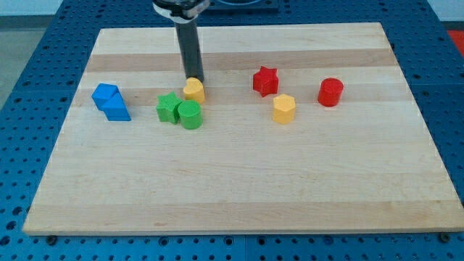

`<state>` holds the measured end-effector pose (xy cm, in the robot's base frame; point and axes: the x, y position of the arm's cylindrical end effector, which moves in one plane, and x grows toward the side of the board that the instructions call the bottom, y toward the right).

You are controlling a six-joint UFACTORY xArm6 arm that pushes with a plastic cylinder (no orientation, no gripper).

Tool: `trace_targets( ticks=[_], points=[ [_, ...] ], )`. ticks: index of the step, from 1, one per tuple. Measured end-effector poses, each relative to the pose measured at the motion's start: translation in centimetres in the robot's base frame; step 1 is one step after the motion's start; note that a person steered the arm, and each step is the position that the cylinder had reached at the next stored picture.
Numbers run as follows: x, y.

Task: Push the green star and the heart to the top of the green circle

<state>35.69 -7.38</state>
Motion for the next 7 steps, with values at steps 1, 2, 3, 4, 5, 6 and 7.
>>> trace_targets(
  ticks=[1, 2, 3, 4, 5, 6, 7],
  points=[
    [2.0, 0.7],
    [3.9, 0.7],
    [4.0, 0.2],
    [4.0, -1.3],
    [4.0, -2.5],
    [3.1, -0.1],
    [2.8, 7.0]
  ],
)
